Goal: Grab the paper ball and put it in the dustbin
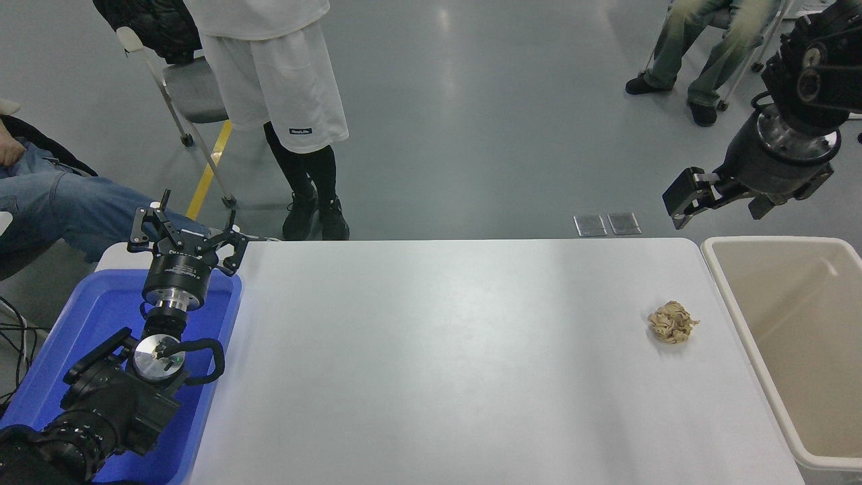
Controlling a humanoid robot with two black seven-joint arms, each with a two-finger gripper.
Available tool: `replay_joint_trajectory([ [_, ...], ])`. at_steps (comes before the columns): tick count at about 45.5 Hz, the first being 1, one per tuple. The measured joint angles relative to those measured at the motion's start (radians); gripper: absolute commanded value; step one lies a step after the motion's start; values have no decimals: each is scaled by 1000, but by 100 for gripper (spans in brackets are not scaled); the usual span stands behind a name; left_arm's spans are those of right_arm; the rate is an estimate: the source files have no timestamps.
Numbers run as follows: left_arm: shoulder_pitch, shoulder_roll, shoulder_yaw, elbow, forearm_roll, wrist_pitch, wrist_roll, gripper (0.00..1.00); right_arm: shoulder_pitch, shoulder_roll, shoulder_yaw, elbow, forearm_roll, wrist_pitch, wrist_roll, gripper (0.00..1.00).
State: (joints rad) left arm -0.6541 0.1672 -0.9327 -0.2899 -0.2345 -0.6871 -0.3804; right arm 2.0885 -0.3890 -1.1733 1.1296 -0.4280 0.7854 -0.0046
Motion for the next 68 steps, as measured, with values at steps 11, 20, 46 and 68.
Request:
replay_joint_trajectory([
  [11, 0, 0, 0, 0, 0, 0, 1, 99, -3, 1, 0, 0, 0, 0, 0, 100],
  [20, 0, 0, 0, 0, 1, 0, 1, 99, -4, 1, -2, 0, 0, 0, 0, 100],
  [46, 1, 0, 0, 0, 1, 0, 1, 99, -3, 9, -12, -2, 0, 0, 0, 100],
  [68, 1, 0, 0, 0, 0, 0, 0, 99, -19, 10, -43, -4, 15, 0, 1, 100],
])
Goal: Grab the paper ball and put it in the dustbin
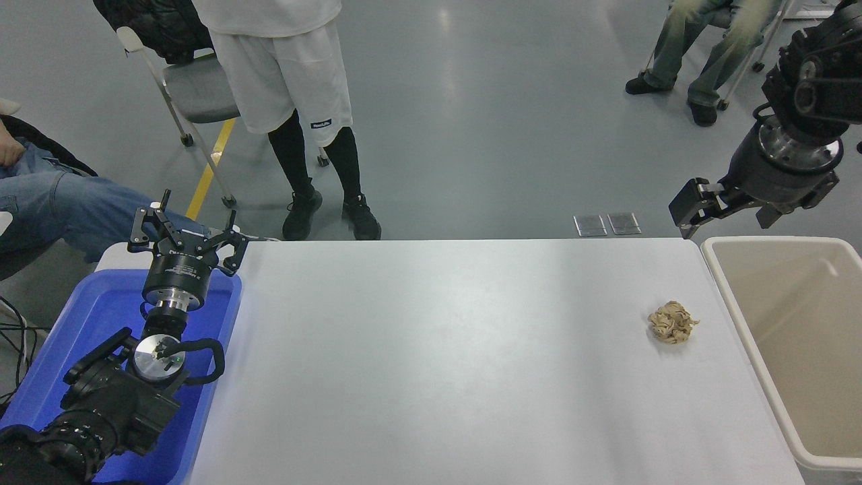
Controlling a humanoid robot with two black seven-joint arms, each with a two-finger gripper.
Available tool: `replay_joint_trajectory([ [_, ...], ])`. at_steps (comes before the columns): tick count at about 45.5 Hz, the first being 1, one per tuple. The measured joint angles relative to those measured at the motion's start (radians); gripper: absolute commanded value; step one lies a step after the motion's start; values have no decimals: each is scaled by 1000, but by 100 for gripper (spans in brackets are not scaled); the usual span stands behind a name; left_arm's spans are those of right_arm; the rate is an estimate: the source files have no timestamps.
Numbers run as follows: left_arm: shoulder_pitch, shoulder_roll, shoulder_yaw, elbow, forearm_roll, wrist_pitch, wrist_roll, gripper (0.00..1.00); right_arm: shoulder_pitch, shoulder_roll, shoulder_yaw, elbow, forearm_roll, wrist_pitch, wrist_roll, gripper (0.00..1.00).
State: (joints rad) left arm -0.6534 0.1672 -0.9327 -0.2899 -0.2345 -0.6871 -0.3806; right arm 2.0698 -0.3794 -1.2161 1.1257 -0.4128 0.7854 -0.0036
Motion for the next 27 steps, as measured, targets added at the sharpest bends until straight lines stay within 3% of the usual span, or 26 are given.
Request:
replay_joint_trajectory([
  [18, 0, 0, 0, 0, 0, 0, 0, 99, -49, -36, -37, -9, 41, -1, 1, 100],
  [27, 0, 0, 0, 0, 0, 0, 0, 99, -97, -76, -27, -14, 46, -82, 1, 100],
])
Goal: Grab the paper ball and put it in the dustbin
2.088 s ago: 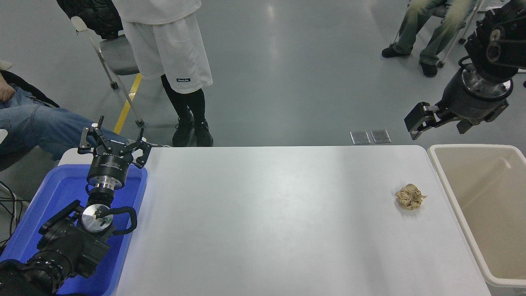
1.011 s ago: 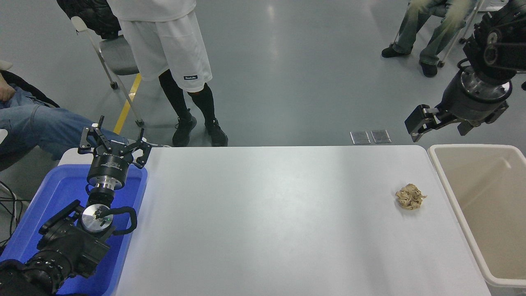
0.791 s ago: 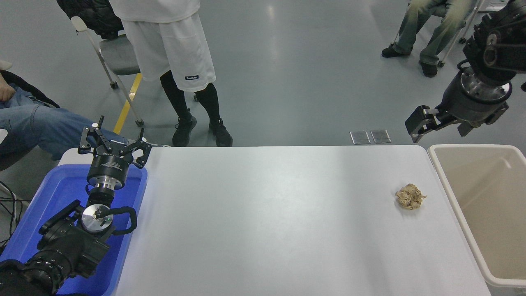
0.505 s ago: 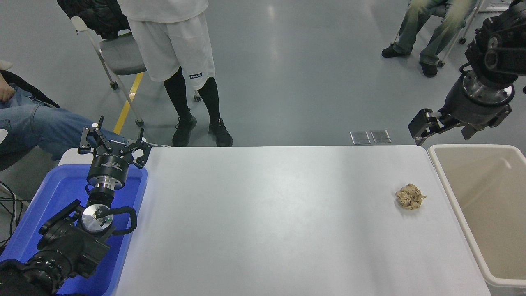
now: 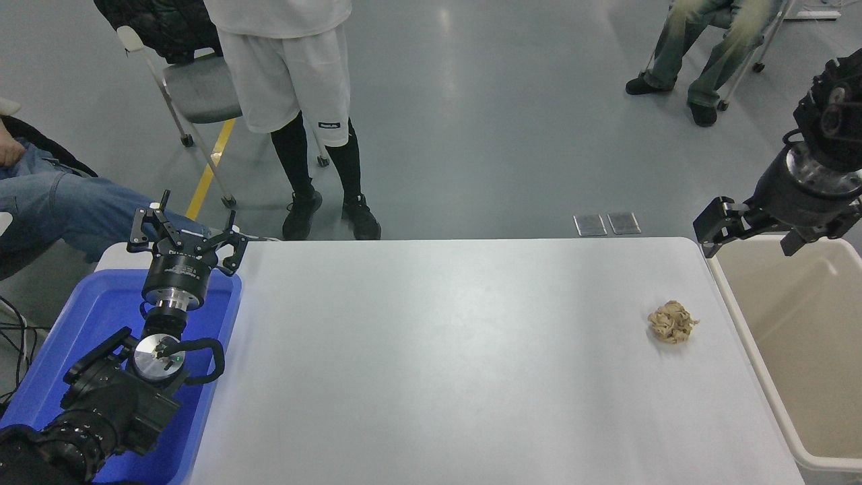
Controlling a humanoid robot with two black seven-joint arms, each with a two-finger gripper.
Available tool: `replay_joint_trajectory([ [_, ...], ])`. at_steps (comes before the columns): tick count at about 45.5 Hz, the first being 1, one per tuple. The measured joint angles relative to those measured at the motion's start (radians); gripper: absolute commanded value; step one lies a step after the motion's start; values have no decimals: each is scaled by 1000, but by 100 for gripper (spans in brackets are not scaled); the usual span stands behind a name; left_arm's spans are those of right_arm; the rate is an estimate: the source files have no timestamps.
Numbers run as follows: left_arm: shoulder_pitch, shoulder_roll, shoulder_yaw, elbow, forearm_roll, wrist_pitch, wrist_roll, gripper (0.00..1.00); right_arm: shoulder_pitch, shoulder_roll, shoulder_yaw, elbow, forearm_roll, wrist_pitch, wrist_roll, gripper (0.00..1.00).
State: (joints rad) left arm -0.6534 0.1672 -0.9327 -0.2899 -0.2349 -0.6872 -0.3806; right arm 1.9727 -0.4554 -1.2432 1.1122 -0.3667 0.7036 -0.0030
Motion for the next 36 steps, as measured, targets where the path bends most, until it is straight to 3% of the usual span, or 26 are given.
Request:
replay_joint_trajectory([
  [16, 0, 0, 0, 0, 0, 0, 0, 99, -235, -96, 162, -67, -9, -192, -1, 100],
  [36, 0, 0, 0, 0, 0, 0, 0, 99, -486, -109, 297, -172, -15, -422, -3, 100],
])
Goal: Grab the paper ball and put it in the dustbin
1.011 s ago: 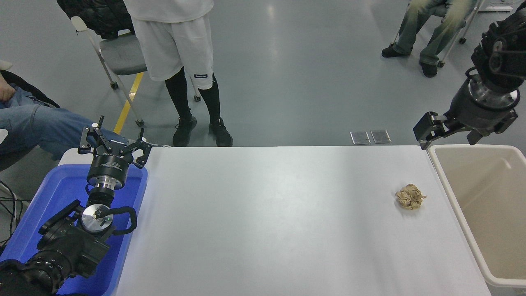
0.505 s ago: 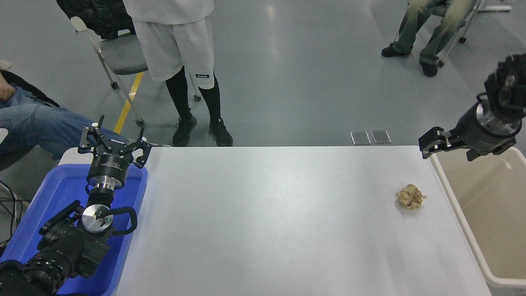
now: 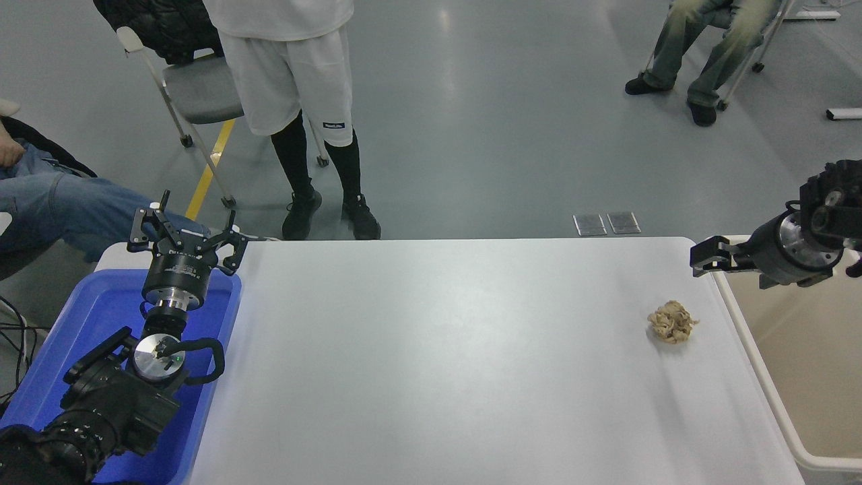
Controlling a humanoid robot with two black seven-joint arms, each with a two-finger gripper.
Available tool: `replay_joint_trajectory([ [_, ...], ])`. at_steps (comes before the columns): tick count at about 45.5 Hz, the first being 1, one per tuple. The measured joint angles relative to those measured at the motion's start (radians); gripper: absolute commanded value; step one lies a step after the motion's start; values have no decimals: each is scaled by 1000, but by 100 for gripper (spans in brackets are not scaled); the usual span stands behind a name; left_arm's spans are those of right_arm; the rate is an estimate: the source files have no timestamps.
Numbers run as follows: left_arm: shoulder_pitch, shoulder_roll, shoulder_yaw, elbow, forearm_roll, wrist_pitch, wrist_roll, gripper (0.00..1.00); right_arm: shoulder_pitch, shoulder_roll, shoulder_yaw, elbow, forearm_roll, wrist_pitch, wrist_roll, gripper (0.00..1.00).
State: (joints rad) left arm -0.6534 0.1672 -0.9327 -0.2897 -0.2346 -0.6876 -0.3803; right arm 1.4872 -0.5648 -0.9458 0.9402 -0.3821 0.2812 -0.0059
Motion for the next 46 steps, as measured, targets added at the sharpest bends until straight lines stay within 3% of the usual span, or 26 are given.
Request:
replay_joint_trajectory([
  [46, 0, 0, -2, 0, 0, 0, -2, 99, -454, 241, 224, -358, -91, -255, 1, 100],
])
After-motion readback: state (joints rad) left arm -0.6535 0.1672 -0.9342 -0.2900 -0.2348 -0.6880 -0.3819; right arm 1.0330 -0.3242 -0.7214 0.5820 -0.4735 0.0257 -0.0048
